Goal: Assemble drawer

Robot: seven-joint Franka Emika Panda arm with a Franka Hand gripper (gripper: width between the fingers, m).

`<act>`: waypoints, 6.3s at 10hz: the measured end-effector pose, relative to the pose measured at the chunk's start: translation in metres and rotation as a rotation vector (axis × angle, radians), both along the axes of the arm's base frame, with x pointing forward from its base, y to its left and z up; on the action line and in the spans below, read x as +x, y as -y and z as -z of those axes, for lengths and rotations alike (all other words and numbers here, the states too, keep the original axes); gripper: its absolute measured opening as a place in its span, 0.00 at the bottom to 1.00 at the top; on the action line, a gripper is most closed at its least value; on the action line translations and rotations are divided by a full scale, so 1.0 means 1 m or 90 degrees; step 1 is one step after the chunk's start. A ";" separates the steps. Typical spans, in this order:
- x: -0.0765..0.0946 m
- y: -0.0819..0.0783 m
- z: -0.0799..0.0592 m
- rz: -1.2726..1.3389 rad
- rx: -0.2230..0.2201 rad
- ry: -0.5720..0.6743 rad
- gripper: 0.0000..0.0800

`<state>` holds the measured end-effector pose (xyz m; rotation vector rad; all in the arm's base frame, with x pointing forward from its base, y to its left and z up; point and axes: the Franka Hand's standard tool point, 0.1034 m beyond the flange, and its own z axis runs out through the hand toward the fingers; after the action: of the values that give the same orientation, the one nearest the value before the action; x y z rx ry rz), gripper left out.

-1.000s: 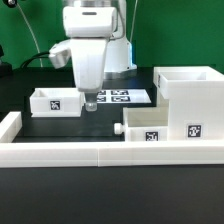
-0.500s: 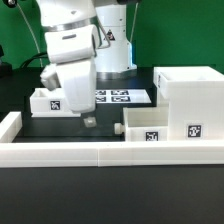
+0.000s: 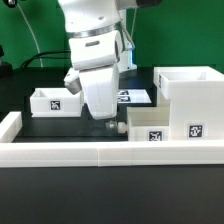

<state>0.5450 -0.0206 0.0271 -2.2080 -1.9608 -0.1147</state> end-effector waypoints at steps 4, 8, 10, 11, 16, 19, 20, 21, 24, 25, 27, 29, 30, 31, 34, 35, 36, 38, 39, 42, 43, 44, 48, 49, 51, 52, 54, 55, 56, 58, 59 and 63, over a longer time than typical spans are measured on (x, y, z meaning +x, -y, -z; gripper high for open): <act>0.005 -0.025 -0.004 0.029 0.002 -0.006 0.81; 0.009 -0.045 -0.006 0.058 0.000 -0.011 0.81; 0.010 -0.048 -0.007 0.057 -0.001 -0.010 0.81; 0.010 -0.047 -0.007 0.058 -0.001 -0.010 0.81; -0.011 -0.010 -0.016 0.086 -0.011 -0.015 0.81; -0.041 0.017 -0.032 0.107 -0.024 -0.015 0.81; -0.051 0.030 -0.039 0.110 -0.028 -0.014 0.81; -0.063 0.043 -0.044 0.113 -0.031 -0.013 0.81; -0.069 0.049 -0.046 0.155 -0.034 -0.021 0.81; -0.069 0.049 -0.046 0.193 -0.035 -0.028 0.81; -0.071 0.052 -0.045 0.283 -0.041 -0.041 0.81; -0.088 0.068 -0.040 0.423 -0.059 -0.041 0.81; -0.101 0.073 -0.037 0.477 -0.067 -0.047 0.81; -0.111 0.079 -0.035 0.537 -0.073 -0.062 0.81; -0.127 0.082 -0.032 0.695 -0.085 -0.087 0.81; -0.125 0.082 -0.032 0.741 -0.085 -0.093 0.81; -0.125 0.081 -0.032 0.780 -0.085 -0.100 0.81; -0.125 0.080 -0.032 0.841 -0.084 -0.110 0.81; -0.125 0.080 -0.032 0.841 -0.084 -0.110 0.81; -0.149 0.080 -0.012 0.854 -0.088 -0.083 0.81; -0.155 0.075 -0.007 0.858 -0.088 -0.071 0.81; -0.159 0.069 -0.002 0.855 -0.088 -0.060 0.81; -0.163 0.064 0.019 0.846 -0.085 -0.039 0.81; -0.162 0.066 0.021 0.844 -0.085 -0.040 0.81; -0.162 0.070 0.022 0.843 -0.086 -0.039 0.81; -0.162 0.071 0.022 0.842 -0.086 -0.039 0.81; -0.162 0.071 0.022 0.842 -0.086 -0.039 0.80; -0.162 0.071 0.022 0.842 -0.086 -0.039 0.59; -0.162 0.071 0.022 0.842 -0.086 -0.039 0.35; -0.162 0.070 0.022 0.842 -0.086 -0.039 0.19; -0.162 0.071 0.022 0.842 -0.086 -0.038 0.05; -0.162 0.071 0.022 0.842 -0.086 -0.038 0.05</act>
Offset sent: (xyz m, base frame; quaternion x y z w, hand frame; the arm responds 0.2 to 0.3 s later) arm 0.0127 0.0272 0.0038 0.0068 -0.0001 0.0267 0.9996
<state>0.3834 -0.0912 0.0055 -3.0913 -0.1966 -0.0793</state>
